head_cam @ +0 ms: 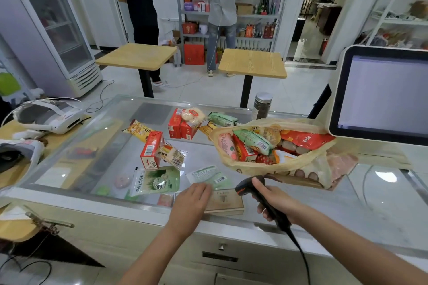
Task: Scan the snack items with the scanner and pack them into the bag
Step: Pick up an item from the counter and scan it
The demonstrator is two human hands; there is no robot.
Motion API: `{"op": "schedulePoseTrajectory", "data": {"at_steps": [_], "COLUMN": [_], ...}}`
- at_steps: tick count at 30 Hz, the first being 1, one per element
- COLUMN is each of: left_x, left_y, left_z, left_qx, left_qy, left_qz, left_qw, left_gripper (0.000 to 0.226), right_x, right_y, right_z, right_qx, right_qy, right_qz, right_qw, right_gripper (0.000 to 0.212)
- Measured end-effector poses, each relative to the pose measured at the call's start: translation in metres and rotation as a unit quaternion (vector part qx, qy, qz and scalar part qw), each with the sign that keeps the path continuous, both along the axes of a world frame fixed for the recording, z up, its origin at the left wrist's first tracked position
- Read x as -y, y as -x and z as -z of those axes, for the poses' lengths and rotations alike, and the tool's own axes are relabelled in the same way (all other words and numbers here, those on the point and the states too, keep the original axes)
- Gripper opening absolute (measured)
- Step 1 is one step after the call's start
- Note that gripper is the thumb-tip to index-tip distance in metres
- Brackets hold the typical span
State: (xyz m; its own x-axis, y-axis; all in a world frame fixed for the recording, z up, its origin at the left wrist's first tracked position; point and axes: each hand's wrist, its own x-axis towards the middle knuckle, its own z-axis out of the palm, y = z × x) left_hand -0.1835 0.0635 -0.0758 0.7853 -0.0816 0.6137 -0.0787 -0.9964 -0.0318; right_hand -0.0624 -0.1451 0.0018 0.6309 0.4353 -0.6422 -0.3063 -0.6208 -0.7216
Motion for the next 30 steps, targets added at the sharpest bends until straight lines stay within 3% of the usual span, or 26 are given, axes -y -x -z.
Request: {"op": "schedulePoseTrajectory", "data": {"at_steps": [2,4,6,9,11,13,15,16,18,20,22,26,28,30], "left_x": [-0.006,-0.011,-0.014,-0.005,0.006,0.014,0.022,0.028,0.039,0.043,0.035,0.012,0.008,0.005], "left_y": [-0.002,-0.007,-0.012,-0.017,-0.022,-0.035,-0.051,-0.059,-0.072,-0.082,-0.096,-0.12,-0.131,-0.141], "left_z": [-0.018,-0.034,-0.048,-0.076,-0.092,-0.1,-0.102,-0.103,-0.106,-0.107,-0.101,-0.089,-0.085,-0.077], "left_qx": [0.048,0.083,0.125,0.17,0.175,0.167,0.154,0.146,0.117,0.062,-0.012,-0.114,-0.128,-0.095], "left_qy": [0.03,0.081,0.155,0.353,0.491,0.613,0.713,0.756,0.813,0.825,0.816,0.81,0.811,0.783], "left_qz": [-0.035,-0.071,-0.113,-0.169,-0.189,-0.197,-0.179,-0.163,-0.124,-0.089,-0.102,-0.153,-0.135,-0.168], "left_qw": [0.998,0.991,0.974,0.905,0.832,0.747,0.66,0.617,0.557,0.554,0.569,0.555,0.555,0.591], "left_gripper": [0.024,0.014,0.007,0.021,0.019,0.02,0.023,0.024,0.025,0.026,0.028,0.02,0.017,0.025], "right_x": [-0.002,-0.004,-0.004,-0.002,-0.003,-0.01,-0.018,-0.022,-0.022,-0.019,-0.015,-0.003,0.0,-0.003], "right_y": [-0.001,-0.002,-0.001,0.0,0.0,-0.003,-0.01,-0.014,-0.024,-0.037,-0.048,-0.065,-0.076,-0.085], "right_z": [0.009,0.016,0.017,0.014,0.006,-0.008,-0.029,-0.037,-0.049,-0.054,-0.055,-0.059,-0.057,-0.056], "right_qx": [0.043,0.156,0.292,0.465,0.521,0.458,0.258,0.147,0.009,-0.008,0.028,0.098,0.116,0.136], "right_qy": [-0.004,0.055,0.16,0.256,0.155,-0.047,-0.209,-0.269,-0.328,-0.308,-0.248,-0.156,-0.125,-0.099], "right_qz": [0.004,-0.037,-0.082,-0.072,-0.036,0.028,0.091,0.113,0.134,0.185,0.26,0.295,0.297,0.29], "right_qw": [0.999,0.985,0.939,0.844,0.838,0.887,0.939,0.945,0.935,0.933,0.933,0.938,0.94,0.942], "right_gripper": [0.063,0.07,0.077,0.062,0.054,0.058,0.07,0.073,0.055,0.032,0.025,0.015,0.019,0.018]}}
